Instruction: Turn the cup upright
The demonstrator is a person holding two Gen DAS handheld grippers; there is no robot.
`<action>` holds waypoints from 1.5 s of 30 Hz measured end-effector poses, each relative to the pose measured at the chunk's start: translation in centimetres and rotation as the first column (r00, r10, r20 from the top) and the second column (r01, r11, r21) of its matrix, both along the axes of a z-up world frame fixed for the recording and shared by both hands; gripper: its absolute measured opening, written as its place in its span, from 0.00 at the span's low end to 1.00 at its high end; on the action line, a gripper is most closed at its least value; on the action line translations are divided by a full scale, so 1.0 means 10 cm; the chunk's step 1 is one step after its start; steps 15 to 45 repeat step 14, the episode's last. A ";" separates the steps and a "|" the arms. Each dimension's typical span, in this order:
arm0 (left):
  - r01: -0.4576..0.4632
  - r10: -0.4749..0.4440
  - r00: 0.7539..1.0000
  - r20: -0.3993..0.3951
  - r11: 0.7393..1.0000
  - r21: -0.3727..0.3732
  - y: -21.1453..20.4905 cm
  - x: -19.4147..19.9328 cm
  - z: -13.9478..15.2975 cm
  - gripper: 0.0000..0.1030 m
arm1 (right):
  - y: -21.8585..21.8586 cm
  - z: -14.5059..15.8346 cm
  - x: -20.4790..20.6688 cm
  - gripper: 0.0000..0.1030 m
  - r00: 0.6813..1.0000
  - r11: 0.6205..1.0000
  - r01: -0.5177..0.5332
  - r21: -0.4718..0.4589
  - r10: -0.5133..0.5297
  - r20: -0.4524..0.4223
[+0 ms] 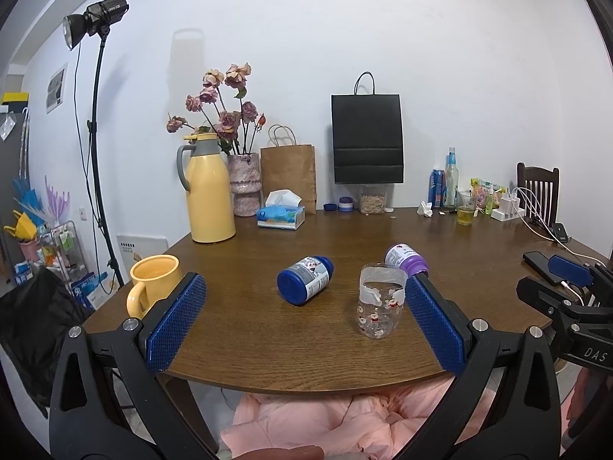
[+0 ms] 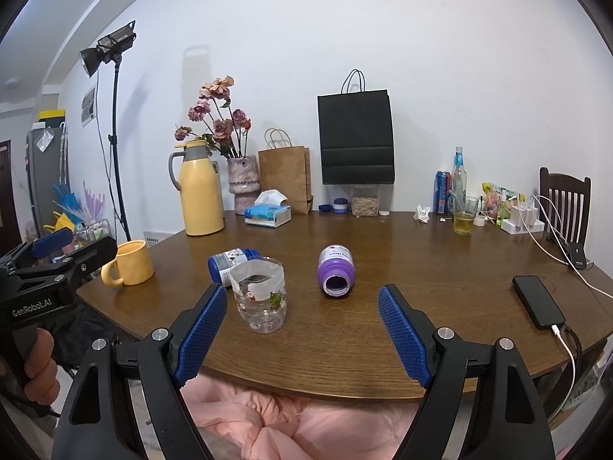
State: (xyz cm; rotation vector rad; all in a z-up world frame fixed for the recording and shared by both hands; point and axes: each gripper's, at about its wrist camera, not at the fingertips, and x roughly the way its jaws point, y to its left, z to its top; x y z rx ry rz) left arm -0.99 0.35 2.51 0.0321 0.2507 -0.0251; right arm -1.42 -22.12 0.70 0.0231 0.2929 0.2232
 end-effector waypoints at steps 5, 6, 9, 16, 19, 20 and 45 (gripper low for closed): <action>0.000 0.000 1.000 -0.002 1.000 -0.001 0.00 0.00 0.00 1.00 | 0.01 -0.02 0.02 0.83 1.000 1.000 -0.001 -0.004 0.001 -0.014; -0.001 0.001 1.000 -0.002 1.000 -0.002 0.00 0.00 0.00 1.00 | 0.01 -0.02 0.02 0.83 1.000 1.000 0.000 -0.004 0.000 -0.015; 0.000 0.000 1.000 -0.002 1.000 0.000 0.00 0.00 0.00 1.00 | 0.01 -0.02 0.02 0.83 1.000 1.000 0.002 -0.002 -0.002 -0.015; 0.001 -0.001 1.000 -0.004 1.000 0.000 -0.01 0.00 0.00 1.00 | 0.01 -0.03 0.03 0.83 1.000 1.000 0.000 -0.005 0.000 -0.015; 0.001 -0.001 1.000 -0.004 1.000 0.000 -0.01 0.00 0.00 1.00 | 0.01 -0.03 0.03 0.83 1.000 1.000 0.000 -0.005 0.000 -0.015; 0.001 -0.001 1.000 -0.004 1.000 0.000 -0.01 0.00 0.00 1.00 | 0.01 -0.03 0.03 0.83 1.000 1.000 0.000 -0.005 0.000 -0.015; 0.001 -0.001 1.000 -0.004 1.000 0.000 -0.01 0.00 0.00 1.00 | 0.01 -0.03 0.03 0.83 1.000 1.000 0.000 -0.005 0.000 -0.015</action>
